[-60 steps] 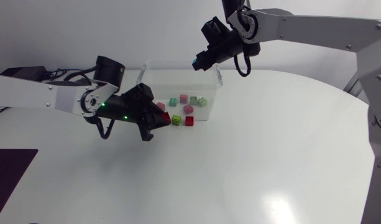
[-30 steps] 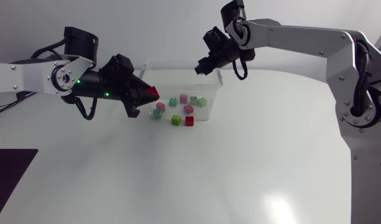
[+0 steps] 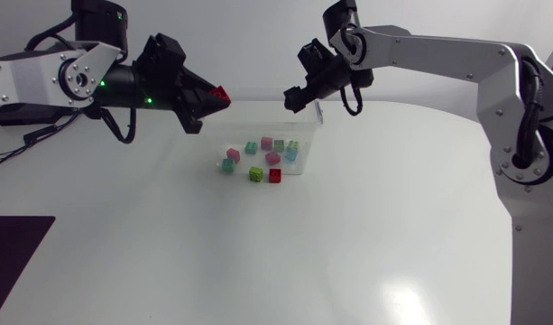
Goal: Place the duplo bricks in the container
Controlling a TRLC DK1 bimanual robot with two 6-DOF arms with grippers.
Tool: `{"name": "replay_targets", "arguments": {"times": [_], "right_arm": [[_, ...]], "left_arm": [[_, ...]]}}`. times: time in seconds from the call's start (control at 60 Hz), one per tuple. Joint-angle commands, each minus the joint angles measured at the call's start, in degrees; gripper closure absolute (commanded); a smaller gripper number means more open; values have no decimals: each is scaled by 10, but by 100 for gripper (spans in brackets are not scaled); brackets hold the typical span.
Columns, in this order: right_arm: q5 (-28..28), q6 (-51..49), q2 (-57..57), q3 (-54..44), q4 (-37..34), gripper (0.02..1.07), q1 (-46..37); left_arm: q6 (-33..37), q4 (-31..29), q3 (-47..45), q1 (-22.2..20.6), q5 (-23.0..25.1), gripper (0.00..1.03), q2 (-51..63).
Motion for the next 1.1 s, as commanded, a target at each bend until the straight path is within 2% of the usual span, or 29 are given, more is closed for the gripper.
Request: {"name": "replay_targets", "arguments": {"times": [0.0,0.15,0.367,0.55,0.767,0.817,0.85,0.867,0.9,0.95,1.017,1.083], "right_arm": [[1,11,-58,-53,7,9,-4],[-1,9,-137,-157,35,9,5],[-4,-2,-238,-307,69,9,20],[-4,-16,-275,-382,87,9,34],[-4,-24,-300,-418,89,10,39],[-4,-27,-300,-425,89,10,41],[-4,-30,-300,-432,91,10,44],[-4,-31,-299,-433,92,10,45],[-4,-35,-295,-442,97,10,51],[1,-39,-290,-451,108,10,57],[8,-47,-280,-456,114,10,68],[10,-55,-267,-454,117,10,76]], "left_arm": [[-29,17,44,5,8,86,30],[-46,25,98,3,3,86,89],[-79,53,187,-1,-37,86,192],[-105,48,273,-3,-58,86,262],[-106,16,331,-11,-66,83,301],[-108,14,336,-12,-68,76,305],[-109,13,339,-12,-70,64,307],[-109,12,339,-12,-71,62,307],[-109,12,338,-12,-73,40,307],[-109,10,338,-12,-74,25,305],[-109,10,333,-12,-74,13,299],[-108,10,326,-10,-74,8,287]]}}
